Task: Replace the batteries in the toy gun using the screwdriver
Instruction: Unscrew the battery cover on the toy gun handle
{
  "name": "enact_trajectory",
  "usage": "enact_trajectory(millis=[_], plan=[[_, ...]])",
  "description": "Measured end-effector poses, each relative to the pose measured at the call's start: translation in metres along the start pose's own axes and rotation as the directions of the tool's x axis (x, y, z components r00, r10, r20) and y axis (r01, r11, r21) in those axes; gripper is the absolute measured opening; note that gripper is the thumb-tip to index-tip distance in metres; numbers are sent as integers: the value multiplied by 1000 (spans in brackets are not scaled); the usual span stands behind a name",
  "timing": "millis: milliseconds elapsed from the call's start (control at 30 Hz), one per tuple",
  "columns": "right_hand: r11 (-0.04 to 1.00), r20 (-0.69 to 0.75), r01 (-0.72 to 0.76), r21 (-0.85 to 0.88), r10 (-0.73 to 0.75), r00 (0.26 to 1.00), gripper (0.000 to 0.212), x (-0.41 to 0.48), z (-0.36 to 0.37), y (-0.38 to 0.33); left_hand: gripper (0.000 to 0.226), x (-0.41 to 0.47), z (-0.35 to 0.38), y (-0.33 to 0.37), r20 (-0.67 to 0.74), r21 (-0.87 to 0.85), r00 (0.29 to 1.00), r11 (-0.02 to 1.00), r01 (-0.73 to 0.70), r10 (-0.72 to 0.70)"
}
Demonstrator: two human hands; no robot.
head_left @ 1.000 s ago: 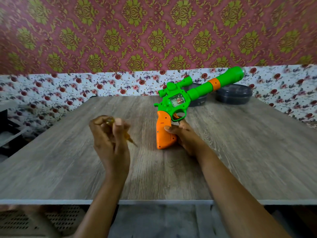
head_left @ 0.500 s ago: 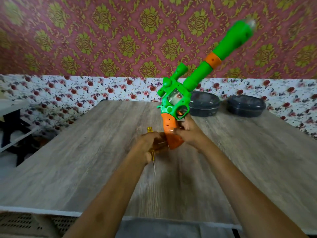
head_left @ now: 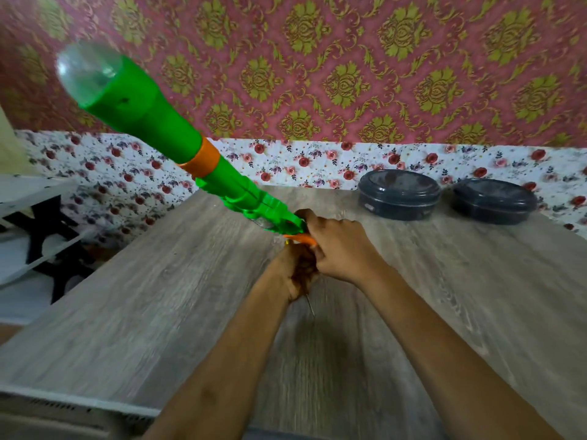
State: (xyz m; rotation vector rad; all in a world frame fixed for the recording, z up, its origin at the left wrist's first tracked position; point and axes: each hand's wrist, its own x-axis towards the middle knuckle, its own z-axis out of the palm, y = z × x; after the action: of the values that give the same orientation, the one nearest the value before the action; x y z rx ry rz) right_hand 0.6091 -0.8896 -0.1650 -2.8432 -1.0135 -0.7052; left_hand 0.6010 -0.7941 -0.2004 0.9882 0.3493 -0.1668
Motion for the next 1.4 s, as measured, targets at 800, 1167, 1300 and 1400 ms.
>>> enact_trajectory(millis=[800,1167,1300,1400], plan=[[275,107,-246,929,438,893,43,-41,11,54,23,-17,3,-3,75,5,996,999,-54,53],[-436,367,-163,885,438,821,23,-57,34,74,27,-28,12,0,36,129,849,840,-527,528],[-439,359,-166,883,403,842,26,-55,48,69,27,-34,13,-3,304,482,509,331,-811,805],[-462,353,-150,874,392,849,27,-53,51,68,29,-36,12,-6,411,587,243,-51,-808,879]])
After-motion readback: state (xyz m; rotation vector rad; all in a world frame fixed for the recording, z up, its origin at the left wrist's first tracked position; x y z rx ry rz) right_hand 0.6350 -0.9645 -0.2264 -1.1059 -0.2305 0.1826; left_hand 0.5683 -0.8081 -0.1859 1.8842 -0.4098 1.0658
